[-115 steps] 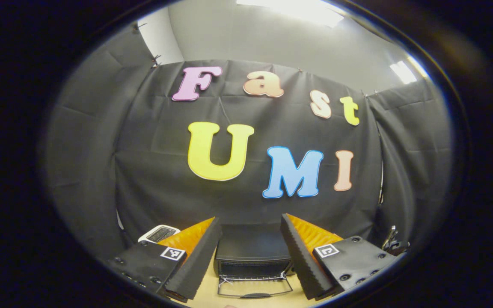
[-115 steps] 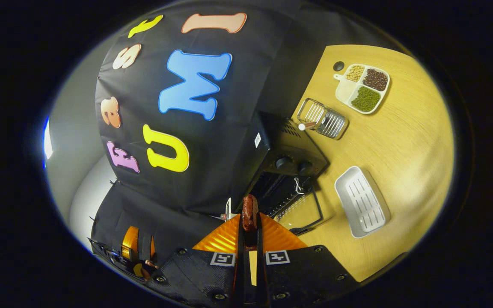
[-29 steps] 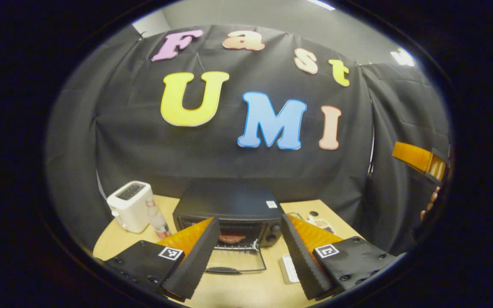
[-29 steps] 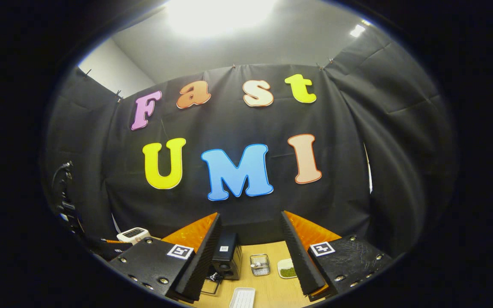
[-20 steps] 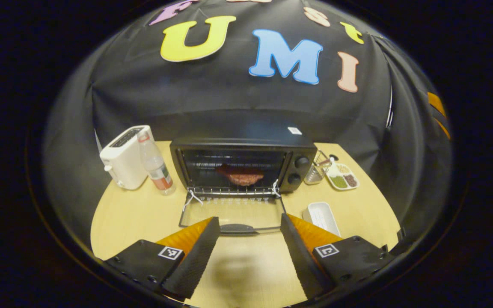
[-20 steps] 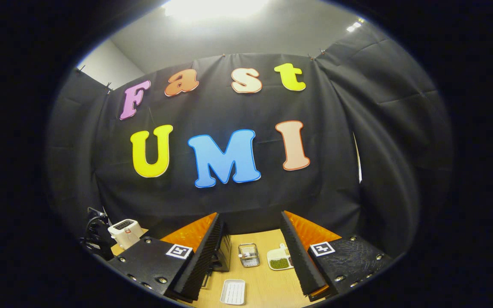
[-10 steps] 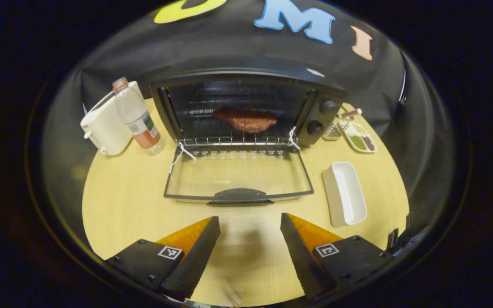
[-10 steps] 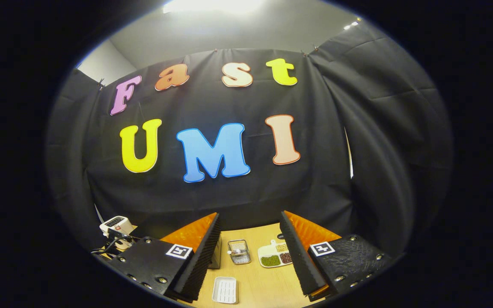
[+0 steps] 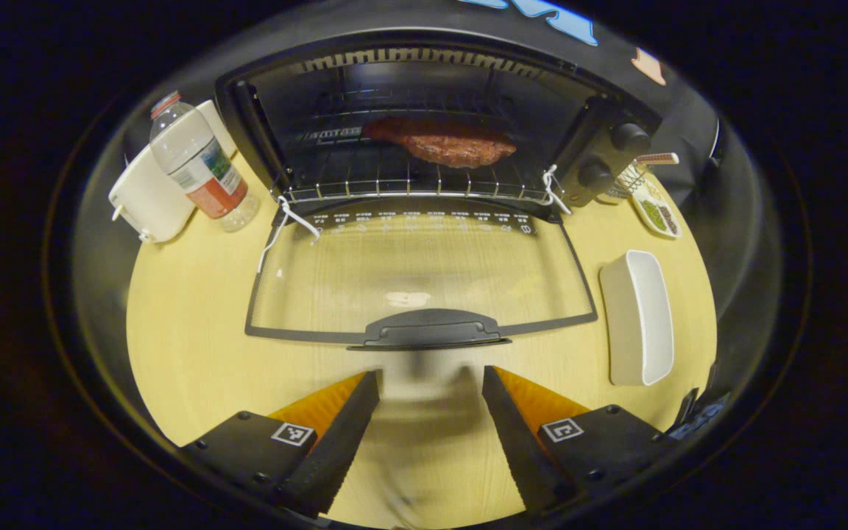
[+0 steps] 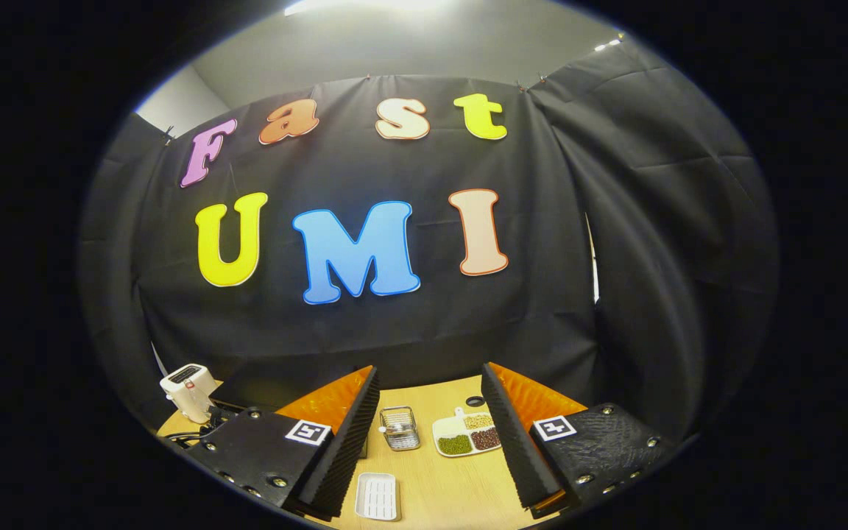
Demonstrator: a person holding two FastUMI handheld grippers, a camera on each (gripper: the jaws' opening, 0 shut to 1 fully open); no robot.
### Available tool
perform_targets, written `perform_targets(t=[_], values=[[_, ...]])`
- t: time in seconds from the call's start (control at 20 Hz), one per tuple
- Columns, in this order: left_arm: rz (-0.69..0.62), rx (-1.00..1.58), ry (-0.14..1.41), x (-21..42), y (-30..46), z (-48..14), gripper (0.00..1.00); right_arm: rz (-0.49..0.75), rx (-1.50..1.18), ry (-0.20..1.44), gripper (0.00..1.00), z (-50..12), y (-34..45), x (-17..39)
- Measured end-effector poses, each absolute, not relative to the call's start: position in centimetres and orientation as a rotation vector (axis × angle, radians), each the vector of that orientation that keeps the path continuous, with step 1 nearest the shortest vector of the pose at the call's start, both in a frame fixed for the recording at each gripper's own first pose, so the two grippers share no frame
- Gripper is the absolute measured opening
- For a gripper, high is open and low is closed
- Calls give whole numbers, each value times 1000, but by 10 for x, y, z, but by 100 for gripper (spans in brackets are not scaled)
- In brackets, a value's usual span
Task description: Open the electric oven with the left hand, put the food in, and close the electric oven.
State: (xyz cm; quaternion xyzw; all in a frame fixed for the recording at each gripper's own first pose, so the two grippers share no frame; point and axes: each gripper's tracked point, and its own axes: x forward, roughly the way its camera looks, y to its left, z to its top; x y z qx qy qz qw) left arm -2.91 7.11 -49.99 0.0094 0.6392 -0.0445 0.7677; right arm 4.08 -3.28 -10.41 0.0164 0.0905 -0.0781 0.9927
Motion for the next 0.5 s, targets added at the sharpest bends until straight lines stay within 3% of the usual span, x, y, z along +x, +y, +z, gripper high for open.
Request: perform_targets(t=[0.2, 0.3, 0.5], values=[[-90, 33, 1389, -17, 73, -508, 93, -153, 20, 202, 85, -110, -32, 44], [-97, 41, 1403, -17, 73, -512, 99, -150, 13, 206, 87, -111, -31, 45], [-94, 69, 1416, -16, 76, -520, 98, -146, 9, 211, 87, -113, -28, 45]])
